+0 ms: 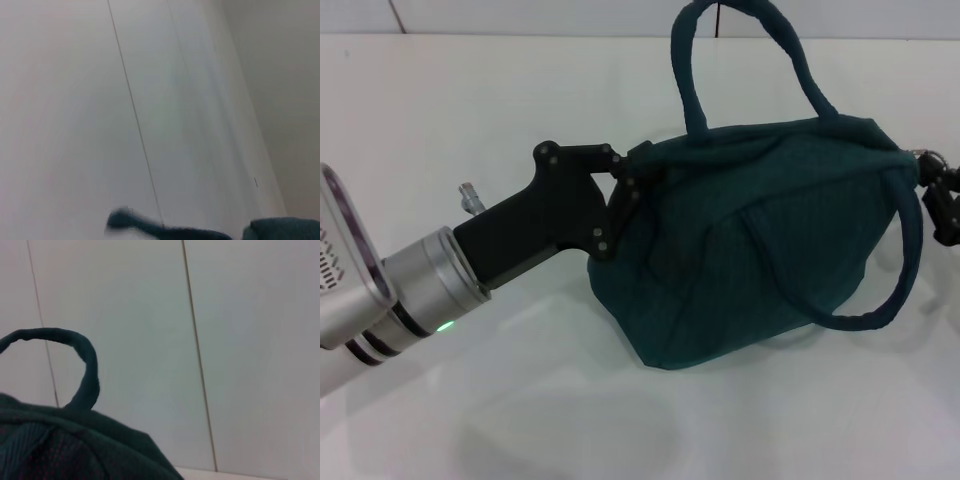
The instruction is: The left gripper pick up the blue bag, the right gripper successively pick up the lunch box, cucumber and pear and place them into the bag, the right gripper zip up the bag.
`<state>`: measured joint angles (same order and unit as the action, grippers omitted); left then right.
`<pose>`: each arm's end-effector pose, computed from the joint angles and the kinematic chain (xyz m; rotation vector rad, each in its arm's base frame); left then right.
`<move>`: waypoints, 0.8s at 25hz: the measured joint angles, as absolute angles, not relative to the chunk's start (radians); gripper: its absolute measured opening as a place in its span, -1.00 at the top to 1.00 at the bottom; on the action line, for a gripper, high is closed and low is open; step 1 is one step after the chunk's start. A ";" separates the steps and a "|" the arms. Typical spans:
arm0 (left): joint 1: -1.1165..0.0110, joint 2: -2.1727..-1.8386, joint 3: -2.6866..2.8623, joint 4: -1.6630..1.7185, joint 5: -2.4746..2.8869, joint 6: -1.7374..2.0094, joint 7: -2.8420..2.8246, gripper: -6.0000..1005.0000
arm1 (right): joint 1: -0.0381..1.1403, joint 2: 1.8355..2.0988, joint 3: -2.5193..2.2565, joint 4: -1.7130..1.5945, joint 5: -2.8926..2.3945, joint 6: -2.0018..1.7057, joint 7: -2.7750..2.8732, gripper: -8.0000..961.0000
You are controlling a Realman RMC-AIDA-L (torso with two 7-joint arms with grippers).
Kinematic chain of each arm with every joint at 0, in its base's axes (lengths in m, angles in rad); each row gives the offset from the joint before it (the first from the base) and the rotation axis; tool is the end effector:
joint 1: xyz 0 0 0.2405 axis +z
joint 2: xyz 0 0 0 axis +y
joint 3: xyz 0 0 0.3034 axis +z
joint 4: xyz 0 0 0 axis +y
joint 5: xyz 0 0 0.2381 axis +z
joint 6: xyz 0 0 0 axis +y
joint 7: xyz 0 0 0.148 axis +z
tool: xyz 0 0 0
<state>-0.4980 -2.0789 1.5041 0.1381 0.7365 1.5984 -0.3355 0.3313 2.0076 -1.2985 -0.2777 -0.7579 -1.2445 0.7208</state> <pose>-0.2906 0.3254 -0.0910 -2.2897 0.0763 -1.1108 0.3895 0.3409 -0.0334 -2.0533 0.5759 0.8447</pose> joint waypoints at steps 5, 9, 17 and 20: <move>-0.497 -2.093 1.503 0.138 0.706 1.593 -0.324 0.90 | 0.338 2.009 -1.321 -0.279 -0.780 -1.270 0.727 0.95; -0.489 -2.102 1.505 0.137 0.643 1.591 -0.322 0.90 | 0.338 2.007 -1.323 -0.284 -0.781 -1.291 0.770 0.87; -0.488 -2.107 1.504 0.131 0.621 1.590 -0.311 0.70 | 0.329 1.990 -1.322 -0.297 -0.783 -1.324 0.824 0.56; -0.488 -2.107 1.505 0.129 0.611 1.590 -0.311 0.44 | 0.324 1.977 -1.319 -0.292 -0.783 -1.377 0.835 0.42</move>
